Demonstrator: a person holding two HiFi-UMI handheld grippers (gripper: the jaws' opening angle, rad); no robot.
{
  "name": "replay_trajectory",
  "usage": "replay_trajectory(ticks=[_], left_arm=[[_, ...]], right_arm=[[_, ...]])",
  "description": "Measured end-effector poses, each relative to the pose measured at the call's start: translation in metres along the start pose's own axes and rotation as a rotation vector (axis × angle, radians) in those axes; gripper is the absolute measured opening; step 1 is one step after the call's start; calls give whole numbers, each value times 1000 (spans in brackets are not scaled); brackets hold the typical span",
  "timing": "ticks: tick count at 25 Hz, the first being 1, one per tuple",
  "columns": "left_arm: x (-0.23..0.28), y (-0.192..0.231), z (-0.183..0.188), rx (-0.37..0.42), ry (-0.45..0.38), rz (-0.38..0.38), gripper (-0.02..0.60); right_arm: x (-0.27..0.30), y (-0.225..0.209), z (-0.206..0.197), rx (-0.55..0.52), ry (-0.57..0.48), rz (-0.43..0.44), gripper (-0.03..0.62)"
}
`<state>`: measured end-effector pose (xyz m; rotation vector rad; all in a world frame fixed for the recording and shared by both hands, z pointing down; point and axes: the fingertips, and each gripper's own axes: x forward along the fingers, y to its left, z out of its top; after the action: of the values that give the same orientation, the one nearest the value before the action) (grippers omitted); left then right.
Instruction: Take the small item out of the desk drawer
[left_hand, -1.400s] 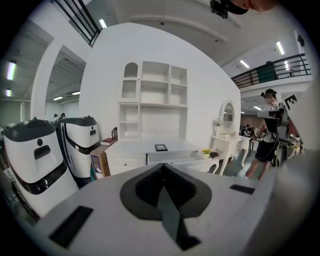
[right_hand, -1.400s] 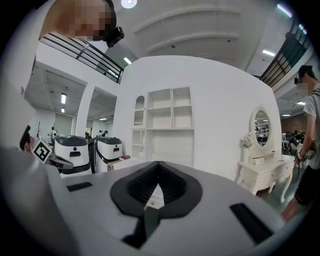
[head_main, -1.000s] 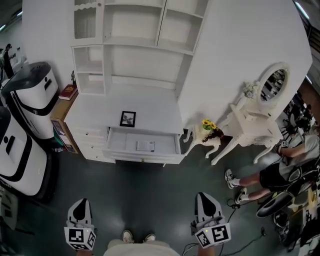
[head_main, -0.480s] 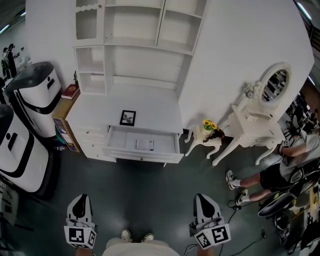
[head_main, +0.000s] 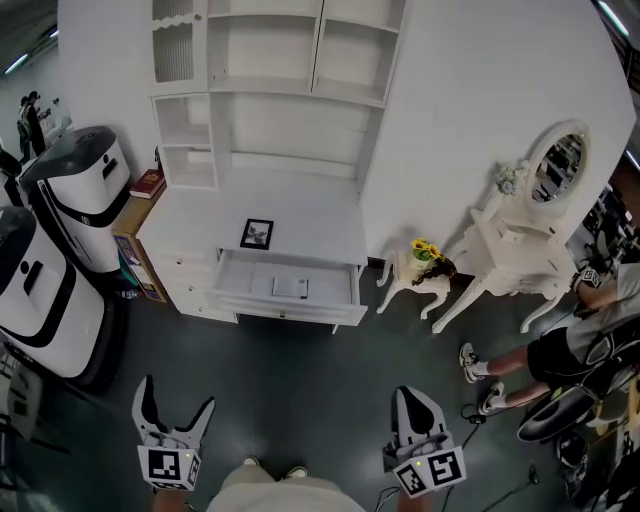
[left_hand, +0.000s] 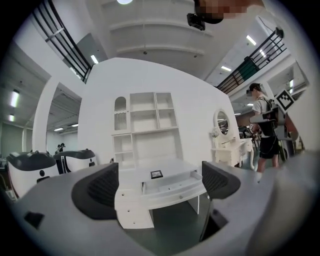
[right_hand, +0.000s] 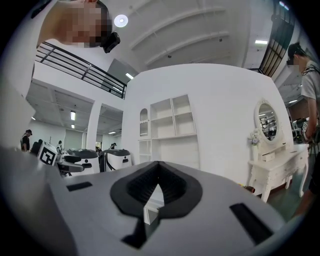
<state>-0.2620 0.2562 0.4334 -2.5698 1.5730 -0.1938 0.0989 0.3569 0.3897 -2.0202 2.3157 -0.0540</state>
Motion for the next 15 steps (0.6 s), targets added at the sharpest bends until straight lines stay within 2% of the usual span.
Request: replay_trajectory(ticks=[4,8,15], left_arm=[[-1,-8,-12,-61,17,-9,532],[2,-13,4,-33,17,-9,535],[18,-20,-7,-29,39,-21,535]], right_arm=[[-4,-6,-10,16,9,18,11],[-2,-15,-9,24,3,24,11],[21,-20,-12,24,6,50,11]])
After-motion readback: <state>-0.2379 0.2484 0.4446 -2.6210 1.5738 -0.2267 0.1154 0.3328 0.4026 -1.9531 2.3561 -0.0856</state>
